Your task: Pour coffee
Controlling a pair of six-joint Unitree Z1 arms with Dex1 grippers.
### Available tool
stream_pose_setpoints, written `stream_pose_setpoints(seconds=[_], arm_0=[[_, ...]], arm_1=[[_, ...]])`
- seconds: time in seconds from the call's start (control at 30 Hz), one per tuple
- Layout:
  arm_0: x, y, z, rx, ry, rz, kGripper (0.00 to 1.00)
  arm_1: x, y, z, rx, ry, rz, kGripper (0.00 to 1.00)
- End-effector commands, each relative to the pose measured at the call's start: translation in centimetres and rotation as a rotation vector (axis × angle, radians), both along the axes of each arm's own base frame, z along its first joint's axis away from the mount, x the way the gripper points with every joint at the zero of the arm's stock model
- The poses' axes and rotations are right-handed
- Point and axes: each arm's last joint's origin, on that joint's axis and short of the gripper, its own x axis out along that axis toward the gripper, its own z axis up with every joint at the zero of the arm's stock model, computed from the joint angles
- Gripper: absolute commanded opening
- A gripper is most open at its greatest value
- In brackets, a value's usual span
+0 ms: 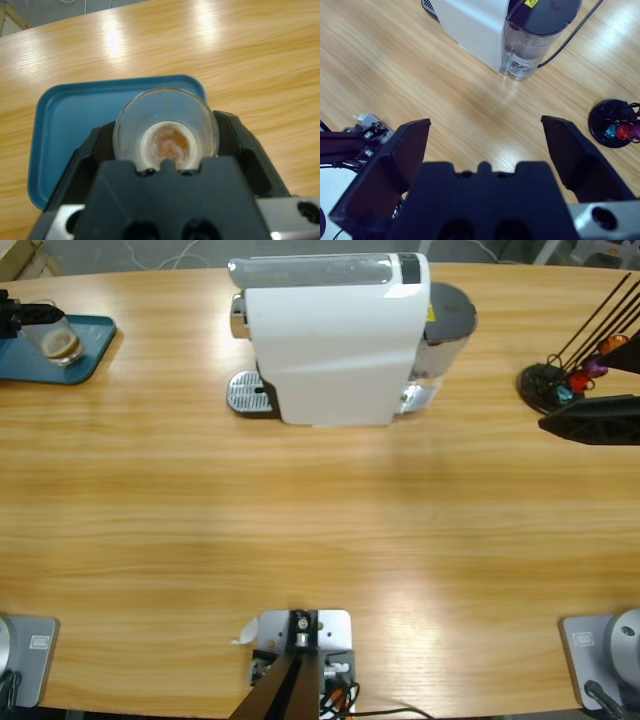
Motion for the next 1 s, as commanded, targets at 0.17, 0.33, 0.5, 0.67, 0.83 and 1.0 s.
stream_pose_setpoints(seconds=[0.17,0.33,0.5,0.67,0.83,1.0], arm_0=[[1.6,1.6,-3.4,-0.008,0.057,0.047,0.152],[1.0,1.4,-2.7,-0.011,0.042,0.037,0.996],[-0.4,1.0,0.0,-0.019,-0.027,0.014,0.996],[-3.1,0.3,4.5,-0.012,-0.107,-0.001,0.996],[-9.3,-4.0,8.6,-0.011,-0.026,-0.098,0.996],[-17.0,-8.6,10.5,-0.029,0.051,-0.304,0.996]], arm_1=[[-0.7,-0.8,-0.5,-0.016,0.037,-0.013,1.0],[-0.8,-0.9,-0.3,-0.009,0.03,-0.014,1.0],[-1.1,-1.2,0.0,0.003,0.012,-0.015,1.0],[-1.6,-1.7,0.3,0.011,-0.004,-0.017,1.0],[-2.3,-2.1,-0.8,0.02,-0.011,0.003,1.0],[-3.4,-3.2,-2.3,0.033,-0.043,-0.007,1.0]])
